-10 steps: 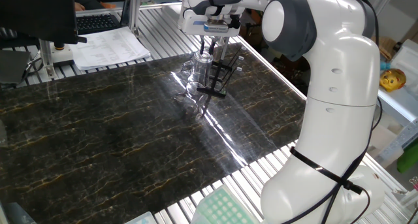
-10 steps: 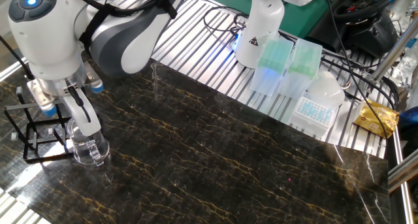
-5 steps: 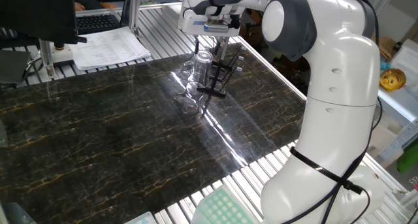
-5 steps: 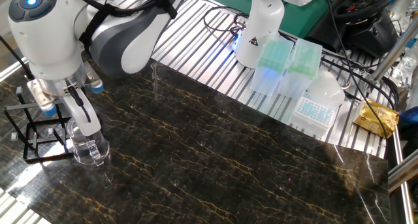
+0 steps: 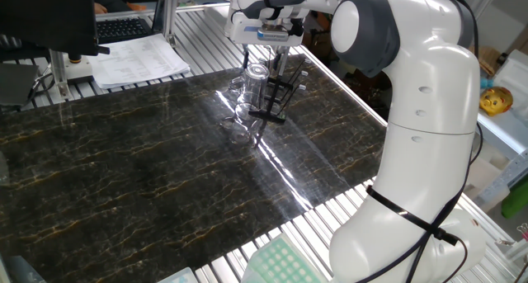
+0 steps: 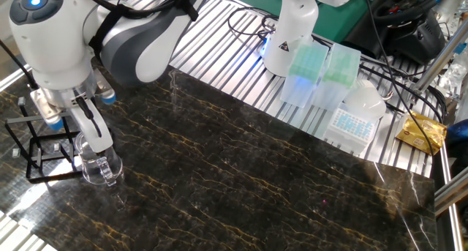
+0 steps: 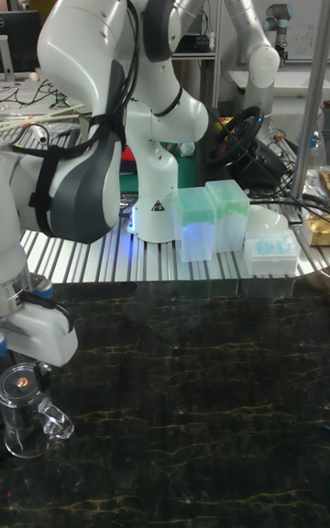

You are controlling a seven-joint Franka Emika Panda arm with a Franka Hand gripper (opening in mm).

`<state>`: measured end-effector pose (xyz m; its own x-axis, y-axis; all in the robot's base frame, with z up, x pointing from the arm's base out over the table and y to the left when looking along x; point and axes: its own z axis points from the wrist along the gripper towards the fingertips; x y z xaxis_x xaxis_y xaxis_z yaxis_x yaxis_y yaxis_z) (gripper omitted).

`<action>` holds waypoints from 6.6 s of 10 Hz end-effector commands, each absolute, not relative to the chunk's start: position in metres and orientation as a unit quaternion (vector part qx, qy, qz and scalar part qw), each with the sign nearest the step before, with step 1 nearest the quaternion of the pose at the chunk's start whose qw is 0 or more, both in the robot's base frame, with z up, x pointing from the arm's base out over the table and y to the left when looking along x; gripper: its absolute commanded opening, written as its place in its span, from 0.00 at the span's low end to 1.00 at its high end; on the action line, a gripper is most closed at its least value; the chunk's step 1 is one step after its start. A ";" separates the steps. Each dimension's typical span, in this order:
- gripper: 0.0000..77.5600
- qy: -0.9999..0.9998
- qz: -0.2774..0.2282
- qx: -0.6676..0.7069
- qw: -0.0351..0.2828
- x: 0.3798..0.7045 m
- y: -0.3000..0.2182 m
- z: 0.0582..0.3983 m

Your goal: Take the cup off the cup rack

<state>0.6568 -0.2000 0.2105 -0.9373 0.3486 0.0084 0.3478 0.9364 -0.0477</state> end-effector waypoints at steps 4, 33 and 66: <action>1.00 -0.983 0.028 -0.184 0.006 0.660 -0.186 0.210; 1.00 -0.982 0.077 -0.171 0.014 0.660 -0.191 0.192; 0.01 -0.980 0.115 -0.160 0.020 0.667 -0.183 0.212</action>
